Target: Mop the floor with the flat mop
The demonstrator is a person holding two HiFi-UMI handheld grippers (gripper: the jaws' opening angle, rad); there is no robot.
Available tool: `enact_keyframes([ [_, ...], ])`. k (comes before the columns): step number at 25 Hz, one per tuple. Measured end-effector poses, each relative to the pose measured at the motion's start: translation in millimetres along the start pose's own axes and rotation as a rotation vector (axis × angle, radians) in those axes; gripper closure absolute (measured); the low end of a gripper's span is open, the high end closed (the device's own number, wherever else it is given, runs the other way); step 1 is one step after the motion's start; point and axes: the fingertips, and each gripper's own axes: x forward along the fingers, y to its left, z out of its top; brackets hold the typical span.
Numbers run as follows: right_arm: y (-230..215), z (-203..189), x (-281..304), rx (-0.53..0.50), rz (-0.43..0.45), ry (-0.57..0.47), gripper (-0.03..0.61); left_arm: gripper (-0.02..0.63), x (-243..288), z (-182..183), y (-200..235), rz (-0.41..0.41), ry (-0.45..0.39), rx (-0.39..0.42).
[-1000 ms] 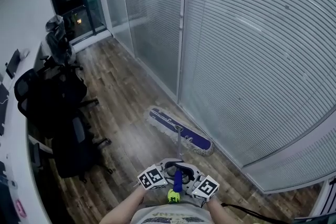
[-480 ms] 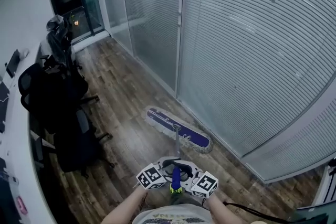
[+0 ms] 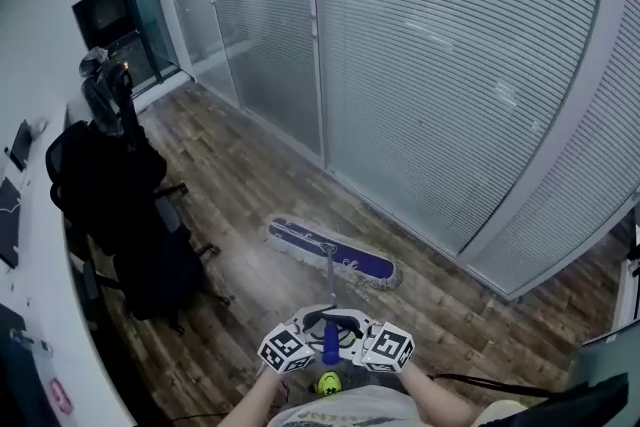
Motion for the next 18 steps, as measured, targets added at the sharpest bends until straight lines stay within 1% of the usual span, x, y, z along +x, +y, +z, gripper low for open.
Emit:
enact_keyframes([
  [3,54.5,-3.0,-12.7,0.005,0.006,-0.008,0.324,0.377,-19.9,-8.7,-51.7,0.003,0.003,-0.006],
  [6,110.5,-13.3,-33.2,0.015,0.029,0.001,0.324,0.377,-33.8,-21.7,-107.8,0.026,0.006,-0.02],
  [10,170.9,-25.9,-76.1,0.011,0.075,0.023,0.324,0.376,-31.4,-31.4,-178.0,0.077,-0.01,-0.034],
  [14,231.4,-32.5,-126.5,0.012,0.112,0.017,0.324,0.376,-23.7,-36.9,-253.8,0.11,-0.011,-0.038],
  [18,298.4,-45.3,-153.1,0.021,0.135,0.016,0.324,0.376,-36.9,-54.0,-323.1,0.121,-0.005,-0.044],
])
